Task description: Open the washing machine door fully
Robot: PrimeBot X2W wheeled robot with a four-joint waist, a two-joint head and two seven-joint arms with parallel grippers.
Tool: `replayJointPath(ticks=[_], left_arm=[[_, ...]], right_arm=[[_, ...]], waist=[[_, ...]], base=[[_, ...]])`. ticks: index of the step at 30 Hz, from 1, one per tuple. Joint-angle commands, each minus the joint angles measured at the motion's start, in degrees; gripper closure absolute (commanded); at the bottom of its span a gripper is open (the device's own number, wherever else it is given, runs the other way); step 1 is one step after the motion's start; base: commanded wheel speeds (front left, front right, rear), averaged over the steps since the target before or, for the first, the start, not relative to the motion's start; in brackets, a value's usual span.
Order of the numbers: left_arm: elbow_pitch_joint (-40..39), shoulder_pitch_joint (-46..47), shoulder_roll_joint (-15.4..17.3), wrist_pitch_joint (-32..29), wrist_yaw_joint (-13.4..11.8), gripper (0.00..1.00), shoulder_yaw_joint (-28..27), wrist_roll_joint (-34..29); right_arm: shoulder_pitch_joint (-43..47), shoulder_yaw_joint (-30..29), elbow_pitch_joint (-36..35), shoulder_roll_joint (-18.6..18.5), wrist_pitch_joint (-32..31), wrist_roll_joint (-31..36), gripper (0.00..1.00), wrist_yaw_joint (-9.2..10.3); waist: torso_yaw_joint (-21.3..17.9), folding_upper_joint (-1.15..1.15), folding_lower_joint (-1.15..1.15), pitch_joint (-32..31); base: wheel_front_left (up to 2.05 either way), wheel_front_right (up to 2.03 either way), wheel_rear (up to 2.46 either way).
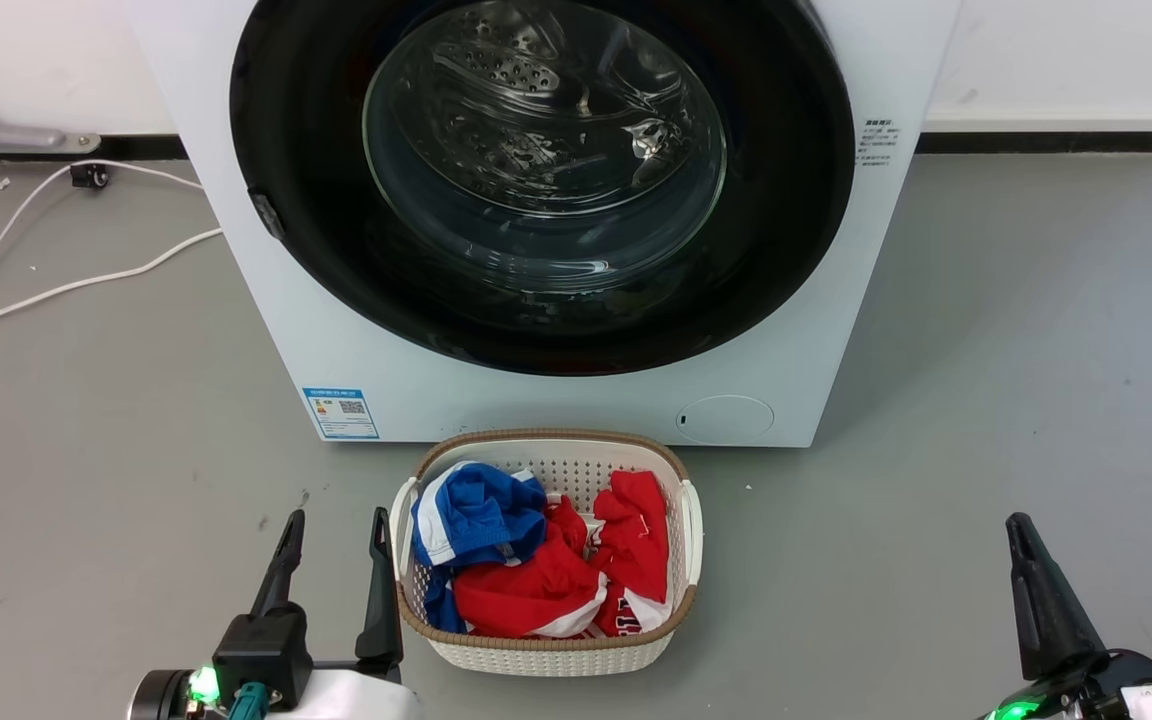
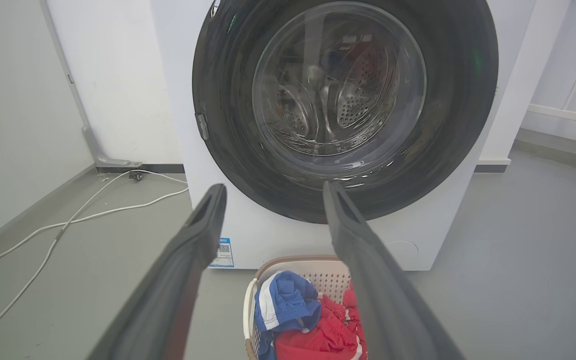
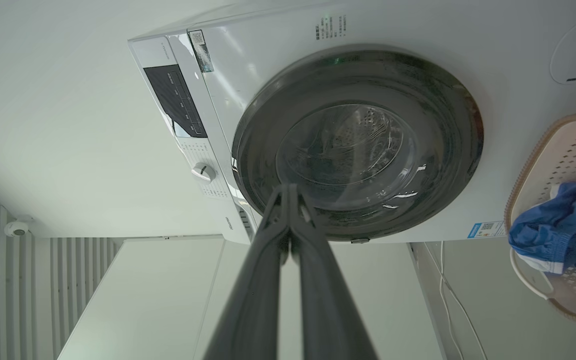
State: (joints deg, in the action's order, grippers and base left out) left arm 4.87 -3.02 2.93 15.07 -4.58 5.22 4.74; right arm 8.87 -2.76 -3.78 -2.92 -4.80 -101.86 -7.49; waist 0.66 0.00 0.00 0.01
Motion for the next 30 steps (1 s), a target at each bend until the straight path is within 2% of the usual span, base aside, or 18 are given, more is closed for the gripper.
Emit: replayJointPath(ticks=[1,6,11,17,23,30], left_arm=[[-0.26,0.12,-0.08,0.16,-0.26,0.0,-0.2,-0.41],[-0.79,1.2,-0.07,0.16,-0.17,0.0,-0.6,-0.82],[-1.6,3.35,-0.07,0.16,0.37,0.0,-0.7,-1.49],[-2.65,6.86,-0.08,0.15,0.85,0.0,-1.04,-2.14],[-3.0,10.5,-0.08,0.16,2.01,0.0,-0.93,-3.18],[-4.03,14.81,-0.08,0.16,2.89,0.0,-0.67,-3.71]], right_arm=[[-0.18,0.02,0.11,0.05,0.13,-0.3,1.0,0.0],[-2.75,-1.14,1.39,0.06,-0.12,0.92,1.0,0.0],[-9.42,-5.28,4.03,-0.72,-1.15,1.59,1.0,0.0],[-21.62,-10.29,8.77,-4.35,-3.58,1.53,1.0,0.0],[-34.22,-12.99,14.98,-9.57,-6.7,1.83,1.0,0.0],[-50.17,-11.7,23.17,-15.71,-10.06,2.6,1.0,-0.01]], waist=[[0.07,0.0,0.0,0.21],[0.1,0.0,0.0,1.93],[0.45,0.0,0.0,5.75],[0.71,0.0,0.0,11.82],[1.62,0.0,0.0,17.23],[2.78,0.0,0.0,22.99]], base=[[0.0,0.0,0.0],[0.0,0.0,0.0],[0.0,0.0,0.0],[0.0,0.0,0.0],[0.0,0.0,0.0],[0.0,0.0,0.0]])
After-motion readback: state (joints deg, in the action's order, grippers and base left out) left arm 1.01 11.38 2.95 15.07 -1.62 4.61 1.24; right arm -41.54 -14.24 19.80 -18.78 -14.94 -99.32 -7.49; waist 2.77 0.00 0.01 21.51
